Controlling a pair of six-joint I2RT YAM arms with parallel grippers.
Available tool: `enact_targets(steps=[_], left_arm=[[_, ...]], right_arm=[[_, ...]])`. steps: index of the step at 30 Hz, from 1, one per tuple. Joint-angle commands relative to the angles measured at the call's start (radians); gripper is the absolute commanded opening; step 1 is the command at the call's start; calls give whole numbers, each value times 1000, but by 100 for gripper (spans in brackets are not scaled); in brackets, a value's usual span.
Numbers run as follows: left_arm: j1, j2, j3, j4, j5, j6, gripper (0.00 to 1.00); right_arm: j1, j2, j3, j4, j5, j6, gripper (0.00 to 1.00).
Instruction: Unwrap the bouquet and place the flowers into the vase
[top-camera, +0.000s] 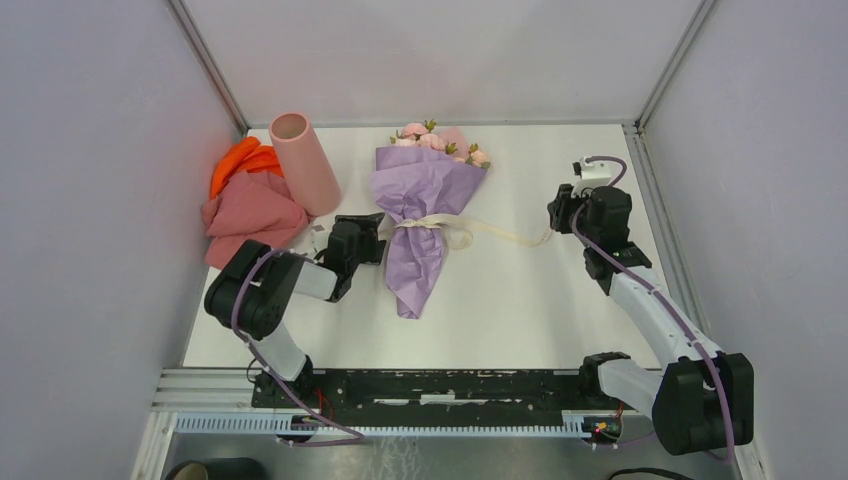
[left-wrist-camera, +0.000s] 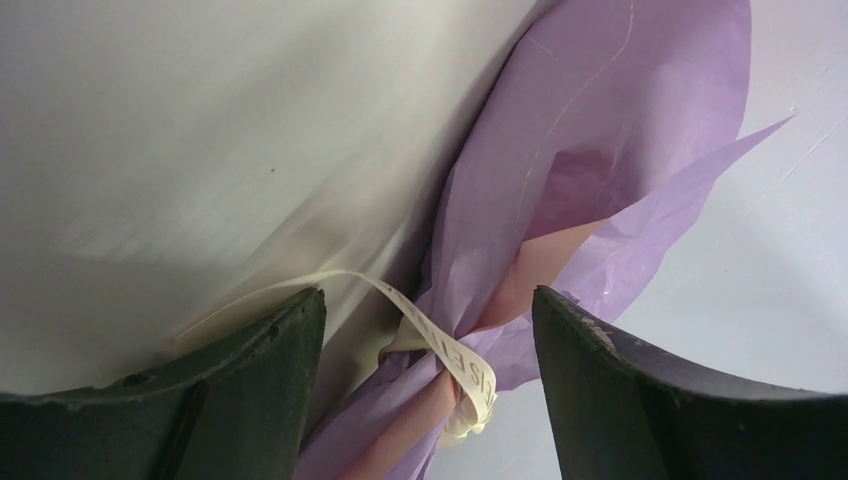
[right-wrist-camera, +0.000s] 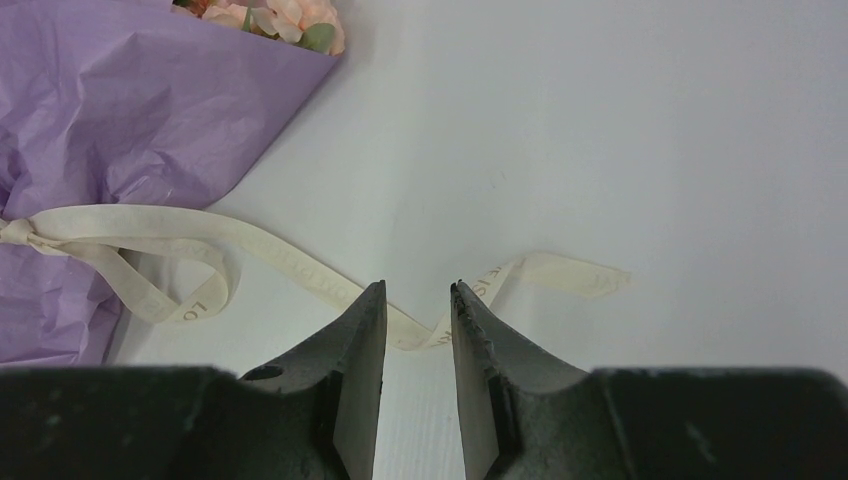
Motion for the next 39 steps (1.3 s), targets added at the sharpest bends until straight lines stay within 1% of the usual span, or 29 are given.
enact_targets(steps=[1,2,8,11,12,13,14,16,18,19,20,23,28,32,39], left_arm=[[8,53,41,53,33,-49,81],[10,68,47,59,37,-51,80],[22,142,78,96,67,-56,62],[26,157,76,119,74,-58,50],[28,160,79,119,75,-54,45],[30,163,85,120,79,-40,36],[34,169,99,113,88,-14,30],[50,172,133,76,114,25,20],[60,157,147,58,117,52,11],[62,143,148,49,113,67,4],[67,121,148,36,107,82,2],[75,41,137,11,85,140,2],[81,-130,141,-135,5,243,2],[85,-257,143,-219,-57,321,2],[107,-369,153,-305,-60,387,2]], right_arm=[[7,1,-6,24,20,-10,36],[7,2,-7,25,20,-10,36],[8,3,-10,26,24,-11,36],[8,6,-11,28,23,-11,36],[7,8,-11,29,22,-11,36],[8,10,-12,31,20,-11,36],[8,11,-13,33,20,-9,36],[9,13,-13,35,17,-9,36],[8,16,-13,36,17,-10,36],[11,17,-15,38,17,-10,36],[11,20,-17,40,17,-10,36],[11,42,-14,39,11,-10,36],[12,51,-20,49,4,-6,36],[14,68,-13,51,-14,-3,36],[34,100,5,40,-23,-6,37]])
